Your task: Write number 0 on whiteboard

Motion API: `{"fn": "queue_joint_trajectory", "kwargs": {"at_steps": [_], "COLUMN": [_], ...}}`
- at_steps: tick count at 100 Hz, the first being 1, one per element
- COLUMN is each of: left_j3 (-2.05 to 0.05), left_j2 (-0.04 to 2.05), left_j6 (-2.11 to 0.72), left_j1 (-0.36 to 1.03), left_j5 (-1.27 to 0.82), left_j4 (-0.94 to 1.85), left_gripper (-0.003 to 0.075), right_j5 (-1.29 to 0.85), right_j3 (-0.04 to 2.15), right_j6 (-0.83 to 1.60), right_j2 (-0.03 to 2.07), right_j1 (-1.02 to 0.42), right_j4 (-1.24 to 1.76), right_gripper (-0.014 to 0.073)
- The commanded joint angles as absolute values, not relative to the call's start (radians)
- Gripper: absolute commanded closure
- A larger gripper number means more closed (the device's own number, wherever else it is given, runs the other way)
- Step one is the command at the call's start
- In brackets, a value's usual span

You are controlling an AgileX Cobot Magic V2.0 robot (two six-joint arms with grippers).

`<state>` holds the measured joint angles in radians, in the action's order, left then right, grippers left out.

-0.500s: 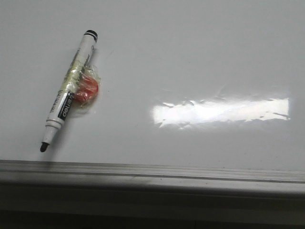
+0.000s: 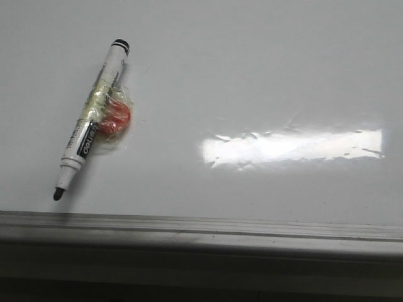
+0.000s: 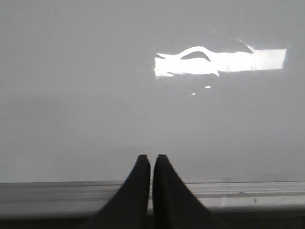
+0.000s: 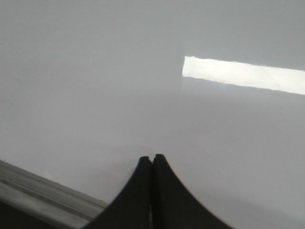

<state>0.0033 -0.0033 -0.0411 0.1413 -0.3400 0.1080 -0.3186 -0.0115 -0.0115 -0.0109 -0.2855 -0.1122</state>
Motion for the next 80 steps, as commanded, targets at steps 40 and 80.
{"fn": "queue_joint_trajectory", "kwargs": {"at_steps": [40, 80], "left_j3": [0.035, 0.035], "left_j2": [-0.033, -0.033], "left_j6": [-0.030, -0.030], "left_j1": [0.139, 0.139], "left_j5": [-0.299, -0.296], "left_j4": [0.114, 0.105], "left_gripper": [0.0740, 0.0740], "right_j5": [-0.284, 0.015], "right_j3": [-0.025, -0.025], "right_j6": [-0.010, -0.010], "right_j2": [-0.030, -0.030], "right_j1": [-0.282, -0.282], "right_j4": [-0.114, -0.102], "right_gripper": [0.0663, 0.0663]}}
